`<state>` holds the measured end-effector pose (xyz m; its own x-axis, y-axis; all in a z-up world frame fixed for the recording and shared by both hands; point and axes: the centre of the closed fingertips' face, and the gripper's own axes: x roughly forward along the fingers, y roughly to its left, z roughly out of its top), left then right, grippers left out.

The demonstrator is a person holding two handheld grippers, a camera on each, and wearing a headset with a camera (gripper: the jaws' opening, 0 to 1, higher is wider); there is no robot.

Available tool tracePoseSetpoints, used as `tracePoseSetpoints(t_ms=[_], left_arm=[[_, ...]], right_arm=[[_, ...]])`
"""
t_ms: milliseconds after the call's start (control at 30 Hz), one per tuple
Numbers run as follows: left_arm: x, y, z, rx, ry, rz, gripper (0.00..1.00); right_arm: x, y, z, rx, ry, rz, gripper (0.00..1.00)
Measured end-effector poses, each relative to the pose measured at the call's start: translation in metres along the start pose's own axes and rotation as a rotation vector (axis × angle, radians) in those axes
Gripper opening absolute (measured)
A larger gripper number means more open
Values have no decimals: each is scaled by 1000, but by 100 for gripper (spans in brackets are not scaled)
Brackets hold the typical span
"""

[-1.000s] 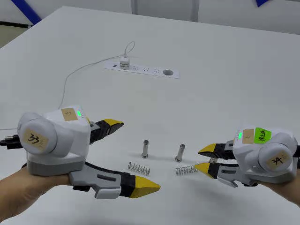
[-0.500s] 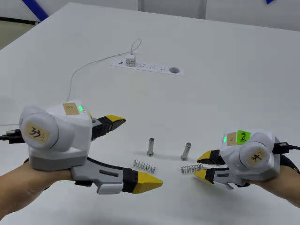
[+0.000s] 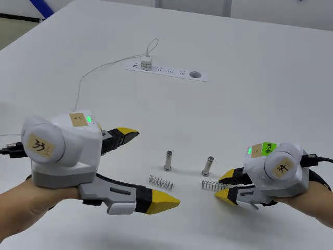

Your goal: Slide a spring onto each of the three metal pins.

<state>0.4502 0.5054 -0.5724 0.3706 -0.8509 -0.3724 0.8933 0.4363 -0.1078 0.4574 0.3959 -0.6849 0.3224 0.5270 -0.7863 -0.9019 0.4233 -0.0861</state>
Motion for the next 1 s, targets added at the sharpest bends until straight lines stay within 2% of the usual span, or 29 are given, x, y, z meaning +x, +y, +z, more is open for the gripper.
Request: tracePoseSetpoints(t_ms=[200,433,833,933,1000], left_arm=[[1,-1,0,1,1,-3,100],[0,-3,0,4,6,-9,100],[0,-10,-5,16,31,-31,100],[-1,-10,-4,22,34,-29,100],[-1,-10,-3,24,33,-30,100]], right_arm=[[0,3,-1,8,0,14,15],[1,6,-3,83,-1,37,12],[1,7,-2,98,23,17,11],[1,8,-2,147,26,17,11],[-1,9,-1,143,21,16,11]])
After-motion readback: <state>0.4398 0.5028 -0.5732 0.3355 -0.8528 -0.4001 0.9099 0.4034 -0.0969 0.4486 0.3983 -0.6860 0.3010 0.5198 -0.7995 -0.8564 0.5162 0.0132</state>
